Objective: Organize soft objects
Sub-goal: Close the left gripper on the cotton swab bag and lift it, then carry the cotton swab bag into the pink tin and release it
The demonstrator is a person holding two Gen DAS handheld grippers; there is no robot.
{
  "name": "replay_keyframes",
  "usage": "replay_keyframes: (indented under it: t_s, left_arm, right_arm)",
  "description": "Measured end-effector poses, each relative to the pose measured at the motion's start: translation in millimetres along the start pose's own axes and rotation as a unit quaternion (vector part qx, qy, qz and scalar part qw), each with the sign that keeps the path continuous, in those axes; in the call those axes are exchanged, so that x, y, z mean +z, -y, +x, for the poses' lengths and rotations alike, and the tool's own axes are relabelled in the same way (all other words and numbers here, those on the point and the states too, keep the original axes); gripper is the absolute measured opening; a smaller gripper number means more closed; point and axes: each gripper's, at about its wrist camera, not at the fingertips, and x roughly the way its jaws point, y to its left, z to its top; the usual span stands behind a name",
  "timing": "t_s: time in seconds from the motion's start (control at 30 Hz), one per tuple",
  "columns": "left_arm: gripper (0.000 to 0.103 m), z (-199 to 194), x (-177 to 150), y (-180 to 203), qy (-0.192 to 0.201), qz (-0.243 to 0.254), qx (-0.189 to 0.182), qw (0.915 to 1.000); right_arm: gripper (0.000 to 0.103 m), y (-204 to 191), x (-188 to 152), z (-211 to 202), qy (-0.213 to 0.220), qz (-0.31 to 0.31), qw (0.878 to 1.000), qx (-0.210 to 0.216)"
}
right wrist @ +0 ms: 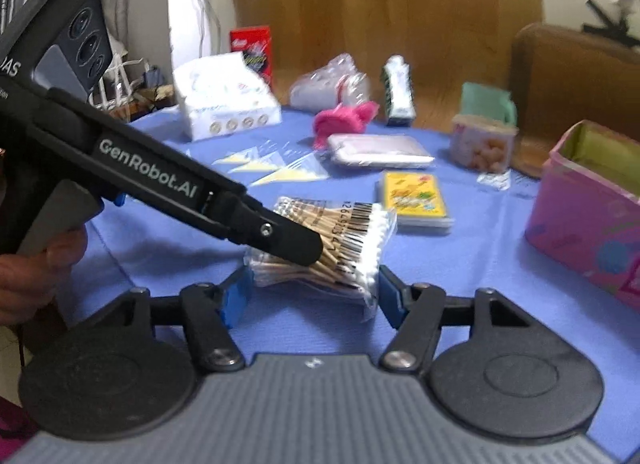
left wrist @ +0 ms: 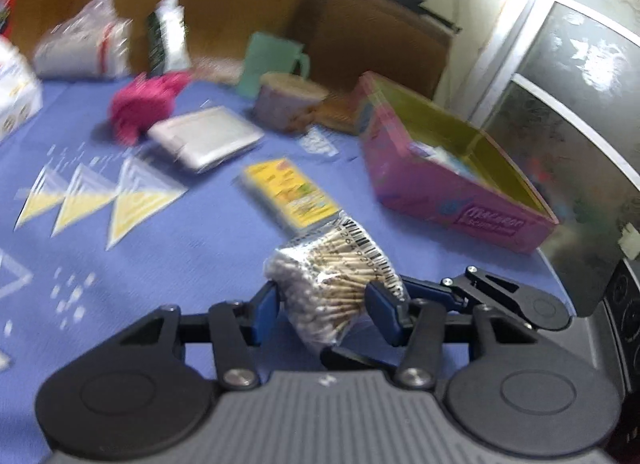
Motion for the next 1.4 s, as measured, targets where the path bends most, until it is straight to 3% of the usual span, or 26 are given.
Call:
replay_keyframes:
  t_s: [0.33, 0.67, 0.77, 0.8, 0.87, 0.93, 1.13, 1.4]
  left_arm:
    - [0.048, 53, 64, 98, 0.014, 0.111, -0.039, 0.9929]
    - [0.049, 143, 97, 199, -0.006, 0.185, -0.083, 0.9792]
    - [0.061, 167, 99, 218, -0.001, 0.21, -0.061, 0.9759]
    - [0.068, 173, 98, 223, 0.009, 0.217, -0.044, 0.9751]
    - [0.07, 185, 99, 228, 0.03, 0.226, -0.007, 0.9736]
    - [0.071, 190, 102, 227, 0.026, 0.217, 0.002, 0.9759]
    - [0.078, 187, 98, 221, 0.026, 0.211, 0.006, 0.9771]
    - [0.079, 156, 89, 210, 0.031, 0.193, -0.027, 0.9803]
  right_arm:
    - [0.067, 67, 11, -52, 0.078, 0.048, 0.99, -0.107]
    - [0.067, 168, 0, -96, 0.098, 0.121, 0.963, -0.221]
    - [0.067, 194, 0, -92, 0.093, 0.129, 0.955, -0.249]
    - [0.068, 202, 1, -89, 0.091, 0.128, 0.952, -0.262]
    - [0.072, 222, 4, -78, 0.083, 0.126, 0.943, -0.298]
    - [0.075, 239, 6, -63, 0.058, 0.121, 0.937, -0.322]
    - [0.076, 239, -3, -56, 0.058, 0.113, 0.933, -0.336]
    - [0.076, 219, -12, -78, 0.08, 0.124, 0.93, -0.336]
